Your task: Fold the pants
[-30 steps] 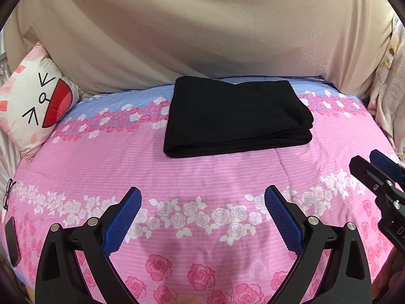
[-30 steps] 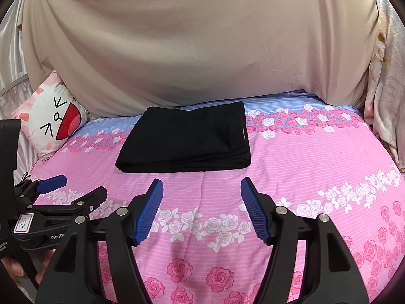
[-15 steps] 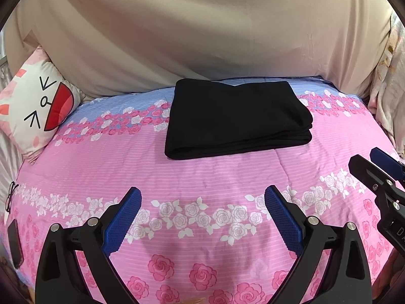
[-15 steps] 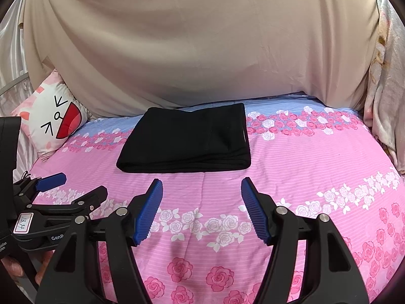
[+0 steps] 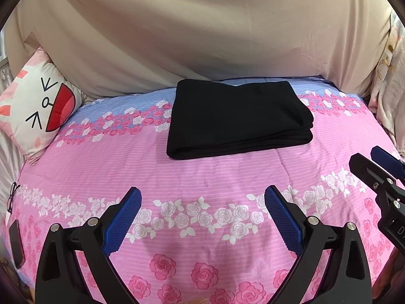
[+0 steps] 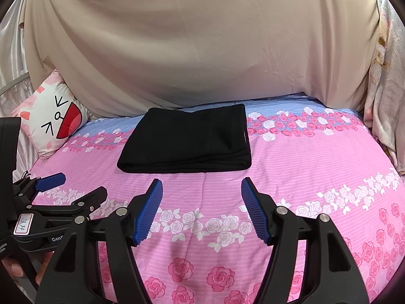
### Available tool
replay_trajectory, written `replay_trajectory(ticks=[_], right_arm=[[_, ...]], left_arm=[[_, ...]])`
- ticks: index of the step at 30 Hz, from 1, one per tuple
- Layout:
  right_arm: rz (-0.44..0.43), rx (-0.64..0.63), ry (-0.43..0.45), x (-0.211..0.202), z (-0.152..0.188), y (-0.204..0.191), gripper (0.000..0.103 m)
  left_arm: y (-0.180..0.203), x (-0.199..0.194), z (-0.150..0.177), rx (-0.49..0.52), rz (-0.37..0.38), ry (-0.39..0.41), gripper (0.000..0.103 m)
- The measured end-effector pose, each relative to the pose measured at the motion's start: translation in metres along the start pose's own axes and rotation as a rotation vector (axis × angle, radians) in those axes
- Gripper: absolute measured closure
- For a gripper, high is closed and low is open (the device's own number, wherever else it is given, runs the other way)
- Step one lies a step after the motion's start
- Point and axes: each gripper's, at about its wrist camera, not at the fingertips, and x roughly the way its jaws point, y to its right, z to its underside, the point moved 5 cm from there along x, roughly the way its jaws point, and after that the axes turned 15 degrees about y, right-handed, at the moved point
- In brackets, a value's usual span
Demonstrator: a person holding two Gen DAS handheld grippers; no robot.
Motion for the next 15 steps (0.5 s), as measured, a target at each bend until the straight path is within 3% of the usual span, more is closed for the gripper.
replay_trajectory(ticks=[15], right_arm=[[-0.006,-0.004,-0.001,0.0008,-0.001,-0.0002,0.04]], left_arm=[[0.0006,-0.0005,-0.0003,0.005,0.002,0.002,0.007]])
